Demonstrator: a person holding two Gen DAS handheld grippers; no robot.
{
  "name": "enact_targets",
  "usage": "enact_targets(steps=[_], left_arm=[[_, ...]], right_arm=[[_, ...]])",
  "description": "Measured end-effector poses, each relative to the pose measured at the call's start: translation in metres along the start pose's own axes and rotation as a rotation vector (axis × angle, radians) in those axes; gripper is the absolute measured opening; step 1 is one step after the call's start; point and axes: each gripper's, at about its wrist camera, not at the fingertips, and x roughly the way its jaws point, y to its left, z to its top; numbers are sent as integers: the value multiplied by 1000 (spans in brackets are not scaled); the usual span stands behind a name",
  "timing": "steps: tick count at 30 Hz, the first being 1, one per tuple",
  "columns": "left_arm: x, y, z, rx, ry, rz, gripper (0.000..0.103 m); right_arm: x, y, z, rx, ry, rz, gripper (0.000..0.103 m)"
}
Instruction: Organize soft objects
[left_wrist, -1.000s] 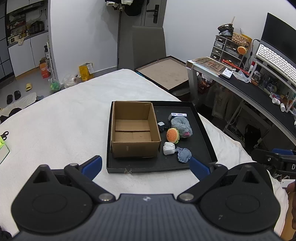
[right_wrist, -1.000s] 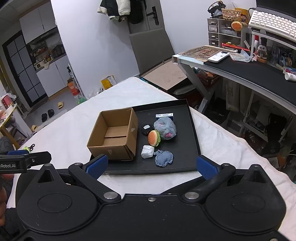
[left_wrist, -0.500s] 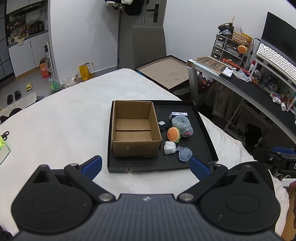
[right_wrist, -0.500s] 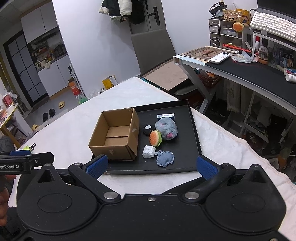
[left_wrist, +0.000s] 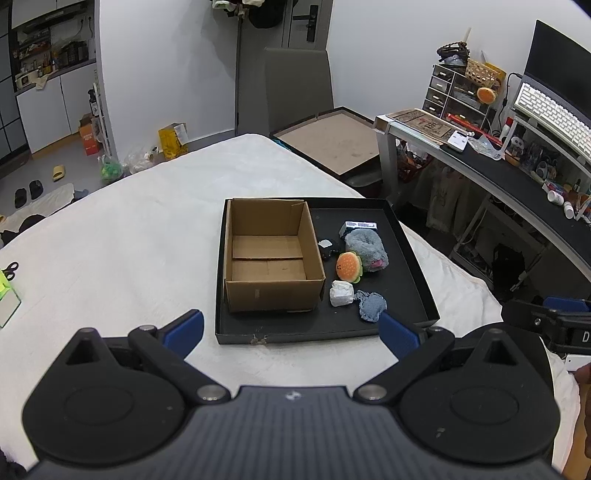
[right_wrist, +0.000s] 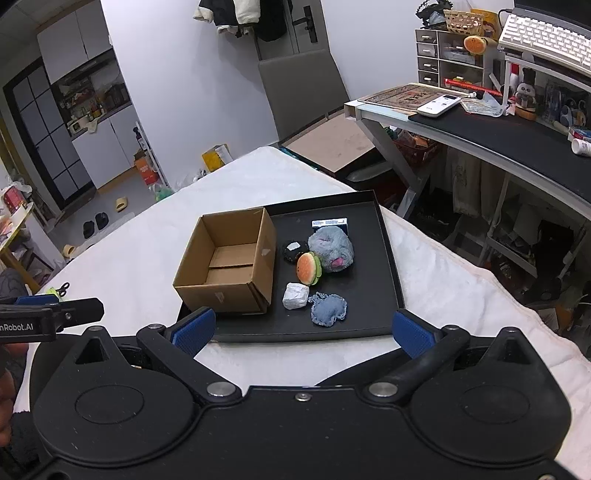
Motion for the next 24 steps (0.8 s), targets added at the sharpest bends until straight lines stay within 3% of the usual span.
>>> enact_targets(steps=[24], left_arm=[[61, 25, 29, -59, 45, 25, 100]], right_arm=[[55, -22, 18, 75, 40, -48, 103]])
